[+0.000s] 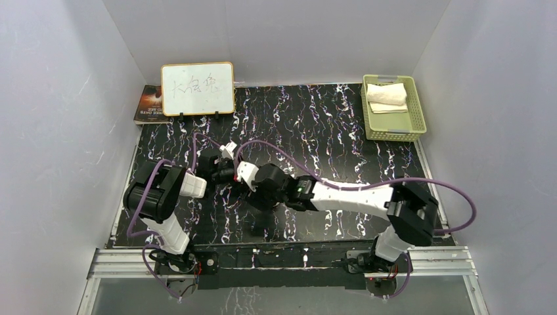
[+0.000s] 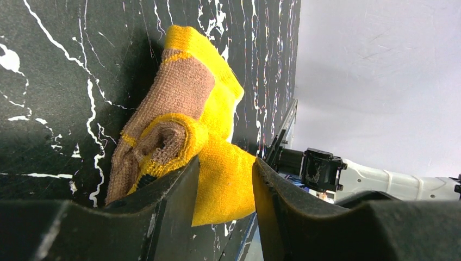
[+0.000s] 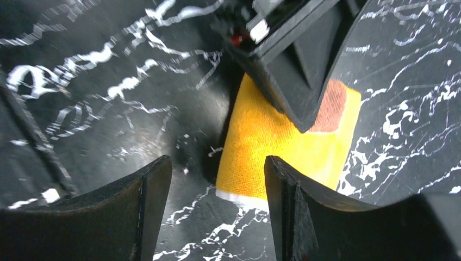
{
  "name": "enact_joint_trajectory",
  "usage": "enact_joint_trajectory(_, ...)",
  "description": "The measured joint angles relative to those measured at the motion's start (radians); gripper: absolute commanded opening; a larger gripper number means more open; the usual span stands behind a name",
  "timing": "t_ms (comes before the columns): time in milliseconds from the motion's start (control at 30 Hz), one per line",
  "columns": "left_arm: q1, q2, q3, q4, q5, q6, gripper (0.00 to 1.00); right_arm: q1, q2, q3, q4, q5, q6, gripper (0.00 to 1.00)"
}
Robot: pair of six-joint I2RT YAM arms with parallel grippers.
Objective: Roll the towels
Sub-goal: Roll the towel at the center of the board.
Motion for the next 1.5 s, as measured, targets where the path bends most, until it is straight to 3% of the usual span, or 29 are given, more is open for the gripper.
enact_joint_trajectory(400, 0.000, 0.014, 0.025, -0.031, 0.019, 0.012, 0.41, 0.009, 0.155, 0.033, -0.080, 0.123, -0.088, 0.59)
enact_joint_trajectory(900, 0.001, 0.050, 0.064, -0.063, 0.062, 0.023, 0.41, 0.008, 0.254, 0.038, -0.063, 0.185, -0.067, 0.49)
enact_joint_trajectory(1067, 0.001, 0.052, 0.078, -0.090, 0.070, 0.029, 0.42, 0.010, 0.276, 0.047, -0.054, 0.253, -0.027, 0.26)
enact_joint_trajectory(1200, 0.011, 0.033, 0.105, -0.162, 0.072, 0.041, 0.44, 0.012, 0.282, 0.048, -0.045, 0.290, 0.000, 0.19)
enact_joint_trajectory(1333, 0.068, -0.051, 0.147, -0.310, 0.052, 0.076, 0.46, 0.001, 0.260, 0.019, -0.019, 0.263, 0.021, 0.14)
enact_joint_trajectory(1500, 0.209, -0.200, 0.254, -0.475, -0.002, 0.137, 0.48, -0.111, 0.154, -0.068, 0.028, 0.019, 0.091, 0.15)
